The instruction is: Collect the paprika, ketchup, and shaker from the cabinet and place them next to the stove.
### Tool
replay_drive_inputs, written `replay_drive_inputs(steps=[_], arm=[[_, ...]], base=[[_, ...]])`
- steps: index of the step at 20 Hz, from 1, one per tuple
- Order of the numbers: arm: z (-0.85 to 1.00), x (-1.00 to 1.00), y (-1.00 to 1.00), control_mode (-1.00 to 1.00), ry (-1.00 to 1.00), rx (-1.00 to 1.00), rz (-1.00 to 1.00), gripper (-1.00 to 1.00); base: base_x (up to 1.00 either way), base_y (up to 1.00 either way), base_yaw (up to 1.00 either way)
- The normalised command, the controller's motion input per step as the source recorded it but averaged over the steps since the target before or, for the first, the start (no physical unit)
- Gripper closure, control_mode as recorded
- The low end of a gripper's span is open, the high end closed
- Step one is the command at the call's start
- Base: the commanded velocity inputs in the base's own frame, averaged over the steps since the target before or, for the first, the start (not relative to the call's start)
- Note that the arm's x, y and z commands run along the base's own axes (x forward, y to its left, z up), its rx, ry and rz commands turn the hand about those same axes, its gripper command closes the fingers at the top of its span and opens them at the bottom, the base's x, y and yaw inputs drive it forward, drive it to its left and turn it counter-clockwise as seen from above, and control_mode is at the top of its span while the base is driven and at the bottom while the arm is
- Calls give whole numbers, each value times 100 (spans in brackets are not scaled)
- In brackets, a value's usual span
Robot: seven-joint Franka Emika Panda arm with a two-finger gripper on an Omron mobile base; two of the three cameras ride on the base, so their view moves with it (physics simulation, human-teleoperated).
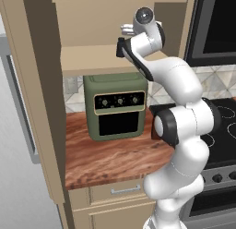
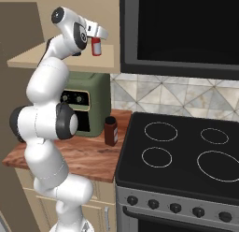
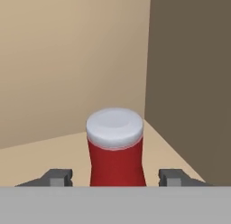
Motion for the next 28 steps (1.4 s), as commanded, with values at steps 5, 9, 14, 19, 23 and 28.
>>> replay_drive_inputs(steps=[5, 9, 14, 19, 23, 28], arm=[[0, 5, 0, -100, 0, 0, 0, 100], [0, 2, 0, -100, 0, 0, 0, 100], [0, 0, 0, -100, 0, 0, 0, 100], [0, 0, 0, -100, 0, 0, 0, 100], [0, 0, -1, -100, -2, 0, 0, 100], [0, -1, -2, -100, -2, 0, 0, 100]], base=[[0, 0, 0], [0, 0, 0], [0, 0, 0], [0, 0, 0], [0, 0, 0], [0, 0, 0]])
